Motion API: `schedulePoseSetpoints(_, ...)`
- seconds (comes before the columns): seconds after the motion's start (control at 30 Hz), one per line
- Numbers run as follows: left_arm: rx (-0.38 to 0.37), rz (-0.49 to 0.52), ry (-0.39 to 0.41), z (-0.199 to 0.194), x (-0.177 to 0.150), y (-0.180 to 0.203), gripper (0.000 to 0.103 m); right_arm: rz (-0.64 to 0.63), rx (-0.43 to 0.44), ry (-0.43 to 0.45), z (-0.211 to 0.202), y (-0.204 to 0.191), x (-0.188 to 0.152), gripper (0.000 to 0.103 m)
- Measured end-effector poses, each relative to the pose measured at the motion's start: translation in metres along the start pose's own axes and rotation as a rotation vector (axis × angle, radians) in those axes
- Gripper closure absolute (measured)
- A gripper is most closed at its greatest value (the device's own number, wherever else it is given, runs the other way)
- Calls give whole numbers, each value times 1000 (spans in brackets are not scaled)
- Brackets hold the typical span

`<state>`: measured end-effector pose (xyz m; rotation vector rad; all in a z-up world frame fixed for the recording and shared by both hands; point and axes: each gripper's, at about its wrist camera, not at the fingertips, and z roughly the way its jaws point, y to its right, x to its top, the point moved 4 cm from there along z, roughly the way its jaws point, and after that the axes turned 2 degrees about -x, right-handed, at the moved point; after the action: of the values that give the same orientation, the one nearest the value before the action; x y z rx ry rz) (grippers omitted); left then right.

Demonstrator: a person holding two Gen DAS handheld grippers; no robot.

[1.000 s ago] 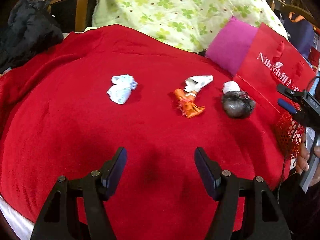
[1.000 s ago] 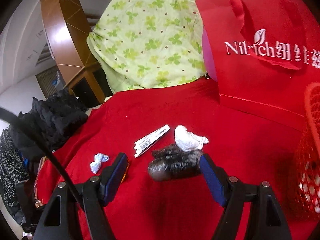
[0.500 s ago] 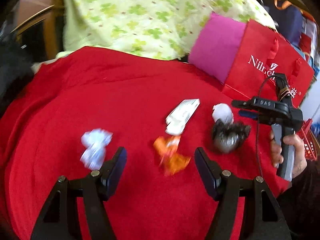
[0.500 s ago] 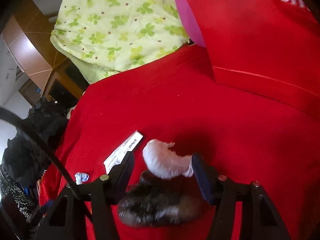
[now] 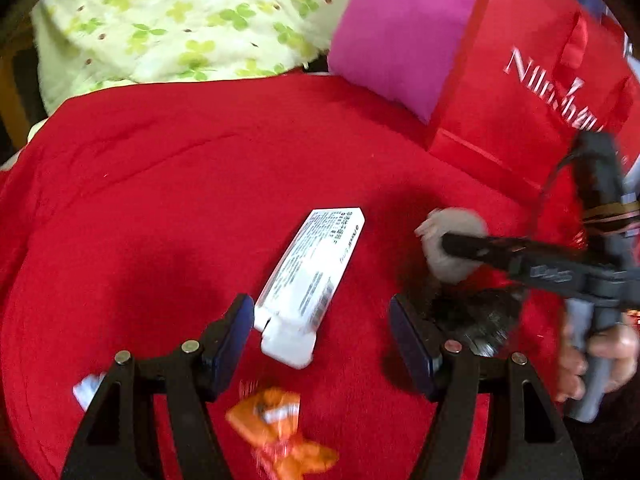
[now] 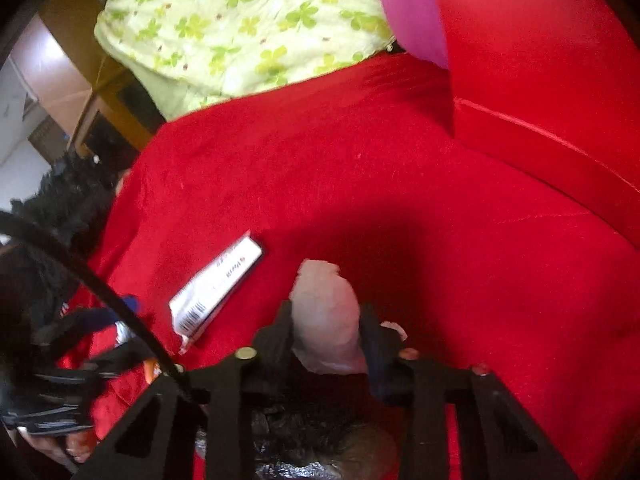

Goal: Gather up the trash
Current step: 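Grasp the white slim medicine box with the left tool while the right tool grasps the white tissue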

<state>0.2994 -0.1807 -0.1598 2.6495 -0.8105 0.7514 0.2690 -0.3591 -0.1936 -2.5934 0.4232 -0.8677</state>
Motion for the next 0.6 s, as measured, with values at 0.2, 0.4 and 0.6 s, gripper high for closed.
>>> schedulePoseSetpoints(0.2,24,3,-54,36,6,4,33,41,28,116,-30,7,6,70)
schedulePoseSetpoints(0.4,45,-19,-25,31,5,-1,85,24,50,180,-49,0,7,70)
schedulePoseSetpoints(0.6,40,-38,-17,20,-3,-3,94,-2,66,214,-58,-17,5,70)
